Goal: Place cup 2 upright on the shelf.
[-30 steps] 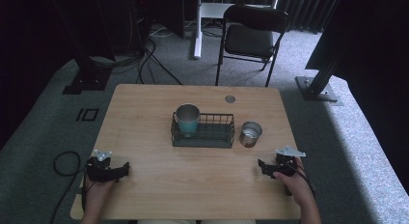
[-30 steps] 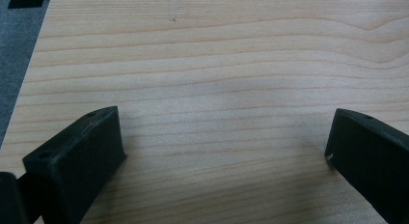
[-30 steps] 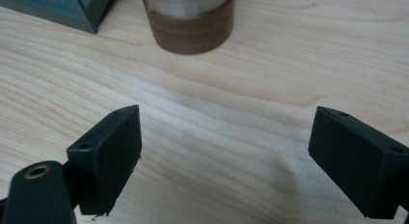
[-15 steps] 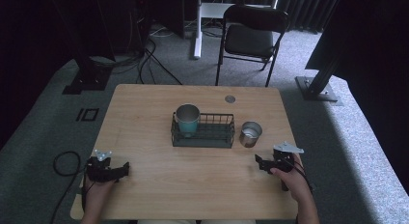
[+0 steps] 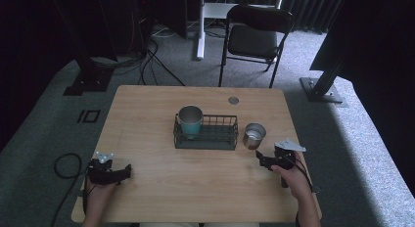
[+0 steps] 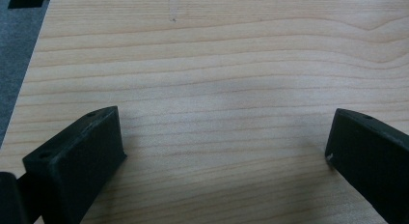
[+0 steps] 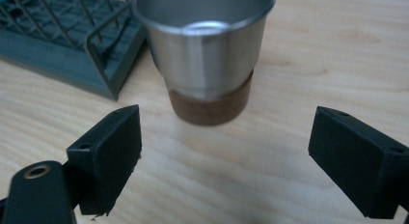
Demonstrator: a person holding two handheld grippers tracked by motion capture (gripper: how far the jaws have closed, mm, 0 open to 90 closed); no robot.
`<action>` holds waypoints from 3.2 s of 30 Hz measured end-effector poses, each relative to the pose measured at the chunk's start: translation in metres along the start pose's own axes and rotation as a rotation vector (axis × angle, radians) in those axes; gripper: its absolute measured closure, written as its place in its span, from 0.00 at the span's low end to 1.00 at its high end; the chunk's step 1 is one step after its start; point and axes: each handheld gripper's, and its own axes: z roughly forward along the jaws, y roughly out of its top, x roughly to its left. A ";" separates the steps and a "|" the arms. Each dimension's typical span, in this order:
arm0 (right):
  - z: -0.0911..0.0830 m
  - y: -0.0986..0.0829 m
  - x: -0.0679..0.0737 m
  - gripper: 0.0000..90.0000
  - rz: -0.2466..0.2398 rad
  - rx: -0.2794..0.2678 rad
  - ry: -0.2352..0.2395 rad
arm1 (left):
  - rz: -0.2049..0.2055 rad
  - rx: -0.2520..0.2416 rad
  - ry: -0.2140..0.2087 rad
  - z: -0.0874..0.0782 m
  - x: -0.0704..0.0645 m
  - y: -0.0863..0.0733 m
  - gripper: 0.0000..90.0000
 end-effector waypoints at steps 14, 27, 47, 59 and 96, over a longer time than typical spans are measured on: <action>0.011 0.010 0.003 0.13 0.001 -0.047 0.005 | 0.001 0.001 0.000 0.000 0.000 0.000 0.00; 0.024 0.018 0.003 0.13 -0.001 -0.079 0.012 | 0.002 0.002 0.000 0.000 0.000 0.000 0.00; 0.041 0.025 0.008 0.13 -0.006 -0.130 0.013 | 0.002 0.001 0.000 0.000 0.000 0.000 0.00; 0.052 0.029 0.009 0.13 -0.014 -0.137 0.008 | 0.002 0.001 0.000 0.000 0.000 0.000 0.00; 0.050 0.042 0.006 0.20 -0.011 -0.140 -0.041 | 0.001 0.000 0.000 0.000 0.000 0.000 0.00</action>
